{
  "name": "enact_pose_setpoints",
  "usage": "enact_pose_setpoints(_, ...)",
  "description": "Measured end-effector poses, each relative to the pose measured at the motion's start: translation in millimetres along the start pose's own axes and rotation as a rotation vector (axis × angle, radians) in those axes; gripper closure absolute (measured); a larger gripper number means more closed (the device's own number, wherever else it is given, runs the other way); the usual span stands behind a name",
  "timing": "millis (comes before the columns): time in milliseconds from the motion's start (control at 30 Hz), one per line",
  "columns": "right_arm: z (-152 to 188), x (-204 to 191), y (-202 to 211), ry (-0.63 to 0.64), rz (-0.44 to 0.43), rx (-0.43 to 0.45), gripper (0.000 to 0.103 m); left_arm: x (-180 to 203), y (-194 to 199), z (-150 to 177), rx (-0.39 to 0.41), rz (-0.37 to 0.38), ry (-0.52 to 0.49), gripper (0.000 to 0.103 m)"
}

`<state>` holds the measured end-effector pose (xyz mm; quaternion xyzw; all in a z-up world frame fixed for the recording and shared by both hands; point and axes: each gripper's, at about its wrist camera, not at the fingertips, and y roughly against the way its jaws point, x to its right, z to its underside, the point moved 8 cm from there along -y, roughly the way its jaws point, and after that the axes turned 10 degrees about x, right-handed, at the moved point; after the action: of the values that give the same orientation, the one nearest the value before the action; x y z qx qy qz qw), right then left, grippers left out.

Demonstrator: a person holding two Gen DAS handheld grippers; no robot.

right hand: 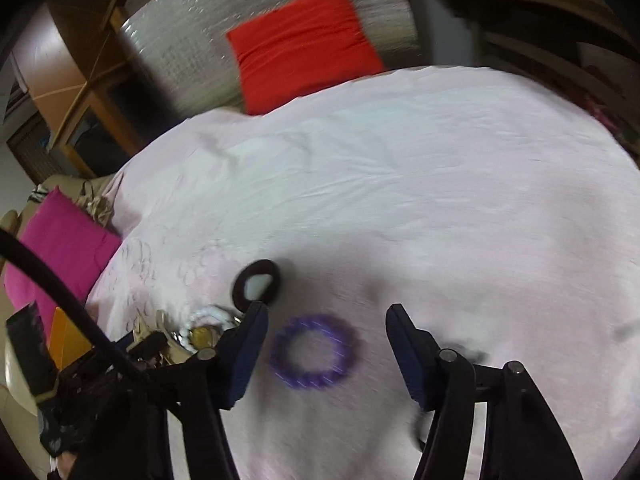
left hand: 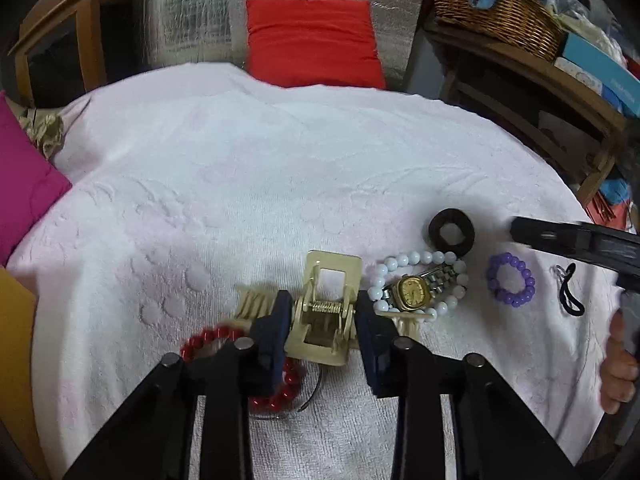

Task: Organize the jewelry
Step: 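Grasp the beige claw clip with the left tool while the right tool grasps the dark hair tie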

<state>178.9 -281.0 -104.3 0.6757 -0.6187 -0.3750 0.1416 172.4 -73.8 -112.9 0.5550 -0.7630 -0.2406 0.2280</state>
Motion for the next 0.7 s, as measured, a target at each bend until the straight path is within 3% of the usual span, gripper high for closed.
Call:
enact_pose_setpoints(200,-1,-27,-42,0.060,0.034,-0.015,0.053,-9,15,-11,0.043,0.010,-0.002,0.076)
enact_pose_setpoints(267,0,-29,-57,0.080,0.068,-0.025,0.066,-14,24,-15,0.062,0.008,-0.006,0.076)
enact_pose_setpoints(333,0,-28,-63,0.112,0.108,-0.015,0.071,-20,31,-21,0.085,0.008,0.002,0.076)
enact_pose_setpoints(433,0,-29,-60,0.112,0.093,-0.018,0.093,-33,45,-29,0.120,-0.002,0.027,0.076)
enact_pose_setpoints(700,-13,-28,-33,0.037,0.010,0.043,0.093,-70,100,-48,0.244,-0.096,0.054,0.076)
